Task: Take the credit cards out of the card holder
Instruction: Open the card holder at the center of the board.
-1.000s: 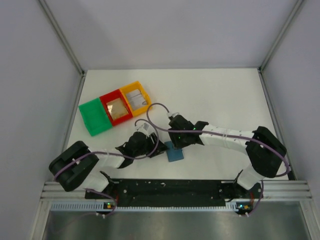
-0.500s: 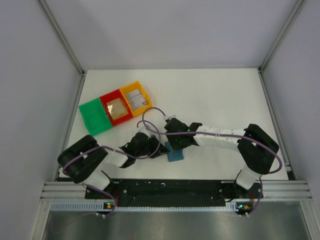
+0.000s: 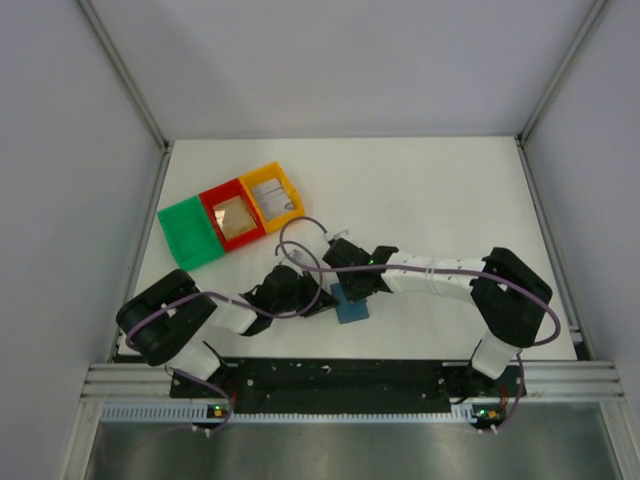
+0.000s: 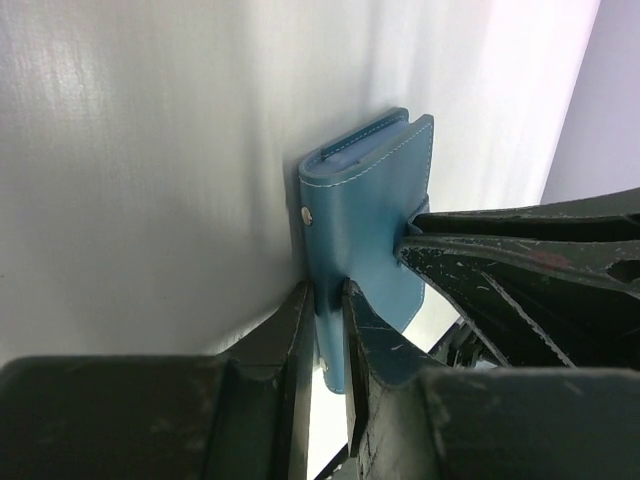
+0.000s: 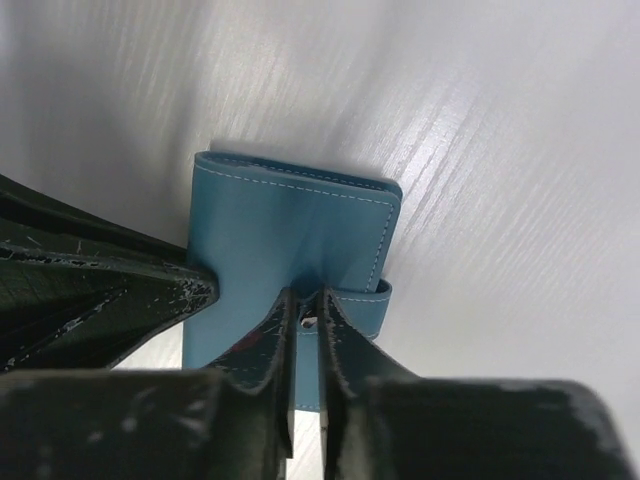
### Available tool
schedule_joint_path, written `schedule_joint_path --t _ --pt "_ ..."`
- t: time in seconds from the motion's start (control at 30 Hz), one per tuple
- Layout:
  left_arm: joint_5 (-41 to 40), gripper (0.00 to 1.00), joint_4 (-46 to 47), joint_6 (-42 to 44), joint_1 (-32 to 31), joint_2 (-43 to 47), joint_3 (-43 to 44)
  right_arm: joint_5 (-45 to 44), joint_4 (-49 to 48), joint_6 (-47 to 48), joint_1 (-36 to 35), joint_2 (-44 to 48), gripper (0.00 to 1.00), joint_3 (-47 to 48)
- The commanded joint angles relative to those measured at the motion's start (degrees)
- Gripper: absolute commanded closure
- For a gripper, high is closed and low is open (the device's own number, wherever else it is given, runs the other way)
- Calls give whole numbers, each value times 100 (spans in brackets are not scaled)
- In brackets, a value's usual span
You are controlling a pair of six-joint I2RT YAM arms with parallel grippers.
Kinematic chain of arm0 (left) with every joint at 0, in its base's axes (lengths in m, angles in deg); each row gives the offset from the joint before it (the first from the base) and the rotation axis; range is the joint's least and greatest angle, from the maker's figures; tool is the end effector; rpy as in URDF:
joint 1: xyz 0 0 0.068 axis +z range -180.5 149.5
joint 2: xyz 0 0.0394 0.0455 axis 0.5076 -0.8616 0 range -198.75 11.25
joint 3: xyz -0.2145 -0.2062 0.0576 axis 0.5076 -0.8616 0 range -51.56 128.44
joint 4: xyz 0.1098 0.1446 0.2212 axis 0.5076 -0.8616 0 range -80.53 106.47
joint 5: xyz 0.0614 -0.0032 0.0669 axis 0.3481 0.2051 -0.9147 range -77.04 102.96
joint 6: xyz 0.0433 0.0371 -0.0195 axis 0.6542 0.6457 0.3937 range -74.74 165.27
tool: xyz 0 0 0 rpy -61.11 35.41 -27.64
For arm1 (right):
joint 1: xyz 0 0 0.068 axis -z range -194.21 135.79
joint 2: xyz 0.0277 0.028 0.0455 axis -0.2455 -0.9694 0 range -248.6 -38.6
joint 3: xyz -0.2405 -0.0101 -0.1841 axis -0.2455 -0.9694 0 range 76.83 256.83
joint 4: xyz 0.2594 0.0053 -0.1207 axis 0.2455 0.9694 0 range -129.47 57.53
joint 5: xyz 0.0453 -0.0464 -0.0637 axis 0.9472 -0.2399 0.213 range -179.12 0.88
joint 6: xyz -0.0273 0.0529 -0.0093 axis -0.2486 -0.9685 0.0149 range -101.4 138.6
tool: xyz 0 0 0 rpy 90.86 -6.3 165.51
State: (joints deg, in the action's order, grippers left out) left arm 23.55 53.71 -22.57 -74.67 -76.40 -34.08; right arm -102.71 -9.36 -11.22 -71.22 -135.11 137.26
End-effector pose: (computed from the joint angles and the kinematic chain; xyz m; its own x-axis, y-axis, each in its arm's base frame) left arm 0.1774 -0.1836 0.1096 -0.8838 -0.4106 -0.2241 -0.0611 0.5764 -0.8149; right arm 0.2022 0.2923 0.1881 -0.8120 -0.3630 -0.4570 -0.4148 0.9098 0.0143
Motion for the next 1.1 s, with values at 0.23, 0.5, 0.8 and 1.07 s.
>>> schedule_joint_path --t 0.23,0.5,0.8,1.07 --pt "-373 84 -665 192 -13 144 -25 -33 120 -120 137 412 100 -179" --pt "-444 83 -647 209 -13 275 -60 629 -444 -349 1068 1336 100 -979" --pt "-601 66 -1182 779 -13 653 326 1208 -1058 -480 1667 1617 82 -1717" --pt "-1005 30 -2508 1745 -153 1435 1072 2034 -1955 -674 1948 1776 76 -2236"
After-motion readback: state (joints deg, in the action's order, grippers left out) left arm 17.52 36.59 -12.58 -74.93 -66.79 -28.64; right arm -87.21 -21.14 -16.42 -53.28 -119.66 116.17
